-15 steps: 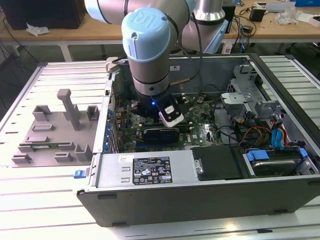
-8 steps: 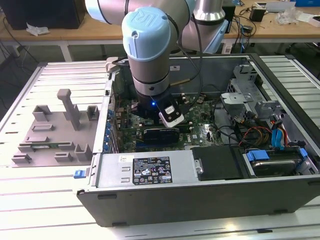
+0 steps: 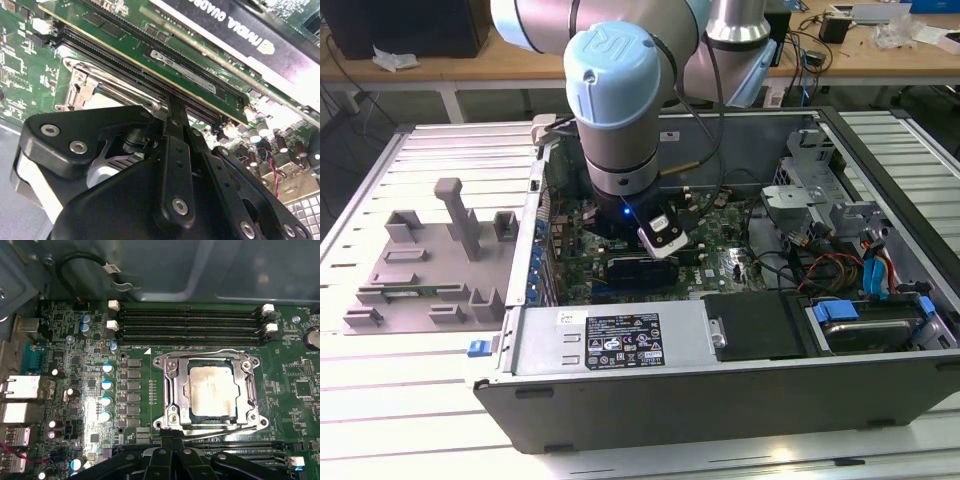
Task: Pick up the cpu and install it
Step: 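Install the second cpu locking lever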
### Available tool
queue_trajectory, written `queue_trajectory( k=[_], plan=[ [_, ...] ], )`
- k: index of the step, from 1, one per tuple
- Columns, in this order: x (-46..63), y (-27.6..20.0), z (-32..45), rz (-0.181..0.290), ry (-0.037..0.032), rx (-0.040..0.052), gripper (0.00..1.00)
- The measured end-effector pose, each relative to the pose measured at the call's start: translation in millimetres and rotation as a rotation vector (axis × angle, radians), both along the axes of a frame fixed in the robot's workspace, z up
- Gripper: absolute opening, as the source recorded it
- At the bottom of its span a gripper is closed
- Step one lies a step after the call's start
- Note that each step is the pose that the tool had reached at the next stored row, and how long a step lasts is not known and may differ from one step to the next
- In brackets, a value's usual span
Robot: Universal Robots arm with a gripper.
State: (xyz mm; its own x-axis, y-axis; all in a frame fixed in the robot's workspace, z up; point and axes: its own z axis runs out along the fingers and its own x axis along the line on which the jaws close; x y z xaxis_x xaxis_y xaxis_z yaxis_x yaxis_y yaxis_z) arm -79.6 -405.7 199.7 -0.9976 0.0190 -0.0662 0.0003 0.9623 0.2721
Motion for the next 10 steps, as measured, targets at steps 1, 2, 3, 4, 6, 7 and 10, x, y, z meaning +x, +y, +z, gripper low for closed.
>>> queue_trajectory(
  k=[1,2,3,4,6,7,10],
  plan=[
    [0.0,-0.1,0.0,0.0,-0.0002,0.0022,0.11],
    [0.0,-0.2,0.0,0.0,-0.0007,0.0067,0.11],
    [-0.1,-0.3,-0.1,0.0,-0.0017,0.0109,0.11],
    [-0.2,-0.4,-0.2,0.0,-0.0025,0.0133,0.11],
    [-0.7,-0.6,-0.8,0.0,-0.0049,0.0193,0.11],
    [-1.1,-0.7,-1.1,0.0,-0.0058,0.0215,0.11],
    [-3.7,-0.7,-2.1,0.0,-0.0114,0.0345,0.11]
  ],
)
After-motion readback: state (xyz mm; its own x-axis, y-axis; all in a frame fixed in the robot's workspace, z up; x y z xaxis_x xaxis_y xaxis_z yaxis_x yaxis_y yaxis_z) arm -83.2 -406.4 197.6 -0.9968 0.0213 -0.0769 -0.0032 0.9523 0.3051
